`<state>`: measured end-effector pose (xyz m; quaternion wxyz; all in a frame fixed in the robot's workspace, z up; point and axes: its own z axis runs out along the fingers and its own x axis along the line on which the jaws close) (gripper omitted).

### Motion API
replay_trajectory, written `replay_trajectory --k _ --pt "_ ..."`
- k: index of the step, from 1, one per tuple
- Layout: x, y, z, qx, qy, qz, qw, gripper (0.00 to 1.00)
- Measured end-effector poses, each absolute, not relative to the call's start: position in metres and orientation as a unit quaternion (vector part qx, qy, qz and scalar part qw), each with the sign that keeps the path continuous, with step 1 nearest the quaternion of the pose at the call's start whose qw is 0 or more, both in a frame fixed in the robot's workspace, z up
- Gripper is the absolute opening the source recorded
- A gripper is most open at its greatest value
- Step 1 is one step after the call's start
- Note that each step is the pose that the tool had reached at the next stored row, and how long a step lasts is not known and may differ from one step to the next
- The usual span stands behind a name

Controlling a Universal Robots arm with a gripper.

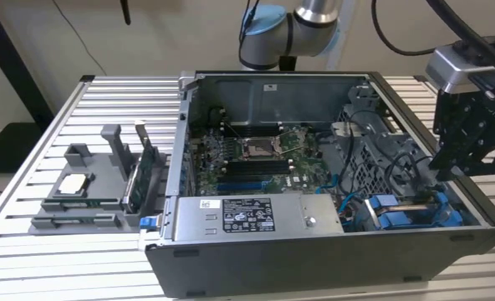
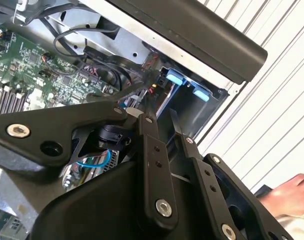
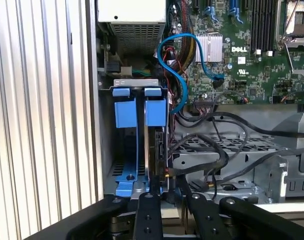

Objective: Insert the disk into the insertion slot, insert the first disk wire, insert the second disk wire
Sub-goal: 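Insert the second disk wire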

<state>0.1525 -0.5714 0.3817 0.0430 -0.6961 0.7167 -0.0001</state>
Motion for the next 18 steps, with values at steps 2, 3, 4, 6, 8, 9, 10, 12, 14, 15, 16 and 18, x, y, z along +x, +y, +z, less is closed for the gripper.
replay_trajectory --k 2,3,4,6,8,9,10,12,14,15,16,18 --pt "0.1525 -0.5713 0.3840 -0.696 0.717 0.000 0.043 0.27" --pt "0.1525 -0.5714 0.3851 -0.696 0.717 0.000 0.043 0.27" --pt "0.1525 -0.5714 0.3861 -0.696 0.717 0.000 0.043 0.27" --pt "0.1524 -0.5714 0.3881 -0.696 0.717 0.000 0.043 0.27" --pt "0.1525 -0.5714 0.3902 -0.696 0.717 0.000 0.043 0.27" --pt "0.1525 -0.5714 0.3909 -0.696 0.717 0.000 0.043 0.27" --pt "0.1525 -0.5714 0.3910 -0.696 0.717 0.000 0.043 0.27" --pt "0.1525 -0.5714 0.3916 -0.696 0.717 0.000 0.043 0.27" --pt "0.1529 -0.5713 0.3918 -0.696 0.717 0.000 0.043 0.27" --pt "0.1530 -0.5713 0.3917 -0.696 0.717 0.000 0.043 0.27" --pt "0.1536 -0.5713 0.3918 -0.696 0.717 0.000 0.043 0.27" --pt "0.1542 -0.5713 0.3917 -0.696 0.717 0.000 0.043 0.27"
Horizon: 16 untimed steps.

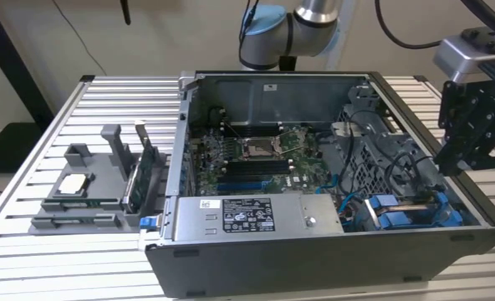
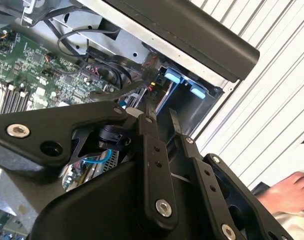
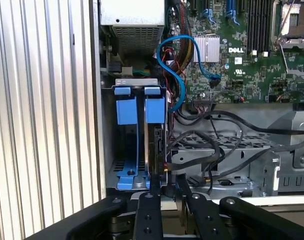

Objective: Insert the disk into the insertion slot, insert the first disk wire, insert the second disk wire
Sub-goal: 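Insert the second disk wire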

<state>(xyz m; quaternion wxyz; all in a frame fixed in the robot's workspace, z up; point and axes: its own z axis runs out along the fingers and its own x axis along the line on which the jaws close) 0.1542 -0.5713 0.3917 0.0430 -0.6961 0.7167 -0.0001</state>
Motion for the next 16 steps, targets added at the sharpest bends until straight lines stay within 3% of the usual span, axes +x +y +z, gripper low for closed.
replay_trajectory --k 16 --pt "0.167 -0.571 0.392 -0.696 0.717 0.001 0.042 0.27"
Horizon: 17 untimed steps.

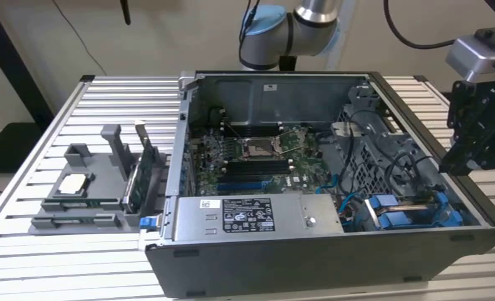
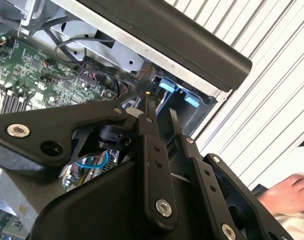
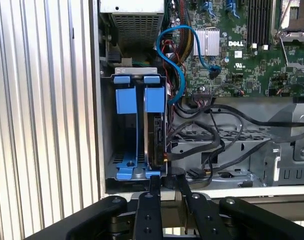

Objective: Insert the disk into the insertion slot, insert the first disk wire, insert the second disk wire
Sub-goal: 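Insert the second disk wire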

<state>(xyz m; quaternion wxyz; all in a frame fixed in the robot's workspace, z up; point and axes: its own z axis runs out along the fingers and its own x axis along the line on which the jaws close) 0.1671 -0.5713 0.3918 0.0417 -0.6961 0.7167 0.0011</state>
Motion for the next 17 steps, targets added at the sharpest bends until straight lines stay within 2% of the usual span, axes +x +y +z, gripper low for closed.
replay_trajectory --k 17 --pt "0.184 -0.571 0.392 -0.696 0.717 0.005 0.038 0.27"
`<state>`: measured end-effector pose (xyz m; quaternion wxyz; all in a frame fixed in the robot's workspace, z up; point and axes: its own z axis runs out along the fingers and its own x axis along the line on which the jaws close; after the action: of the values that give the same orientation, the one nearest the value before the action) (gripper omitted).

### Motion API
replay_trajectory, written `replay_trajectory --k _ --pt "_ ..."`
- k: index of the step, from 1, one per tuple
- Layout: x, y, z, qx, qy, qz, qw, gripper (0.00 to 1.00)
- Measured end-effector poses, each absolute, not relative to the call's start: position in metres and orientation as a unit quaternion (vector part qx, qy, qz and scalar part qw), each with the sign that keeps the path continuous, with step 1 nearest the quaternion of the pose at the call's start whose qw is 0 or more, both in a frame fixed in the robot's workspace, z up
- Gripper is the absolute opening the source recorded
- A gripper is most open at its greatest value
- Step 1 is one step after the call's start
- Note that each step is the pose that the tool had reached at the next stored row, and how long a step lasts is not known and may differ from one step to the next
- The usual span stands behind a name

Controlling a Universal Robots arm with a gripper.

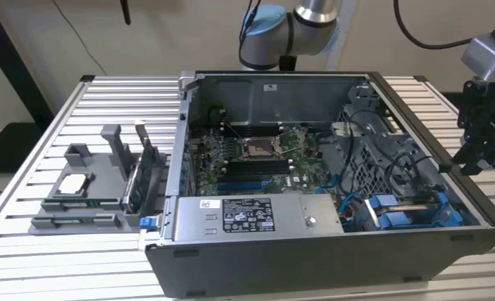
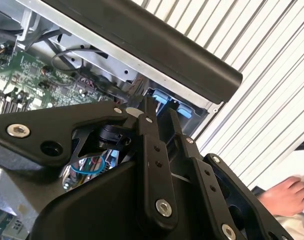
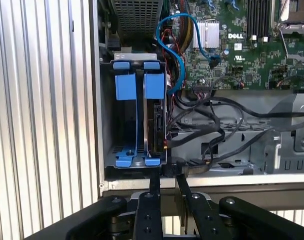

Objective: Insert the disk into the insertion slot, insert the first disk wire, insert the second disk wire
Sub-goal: 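Insert the second disk wire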

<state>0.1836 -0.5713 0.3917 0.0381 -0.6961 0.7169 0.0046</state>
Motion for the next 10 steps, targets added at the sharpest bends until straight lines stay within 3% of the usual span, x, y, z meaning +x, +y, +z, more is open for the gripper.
replay_trajectory --k 10 --pt "0.1912 -0.5713 0.3913 -0.696 0.717 0.007 0.035 0.27"
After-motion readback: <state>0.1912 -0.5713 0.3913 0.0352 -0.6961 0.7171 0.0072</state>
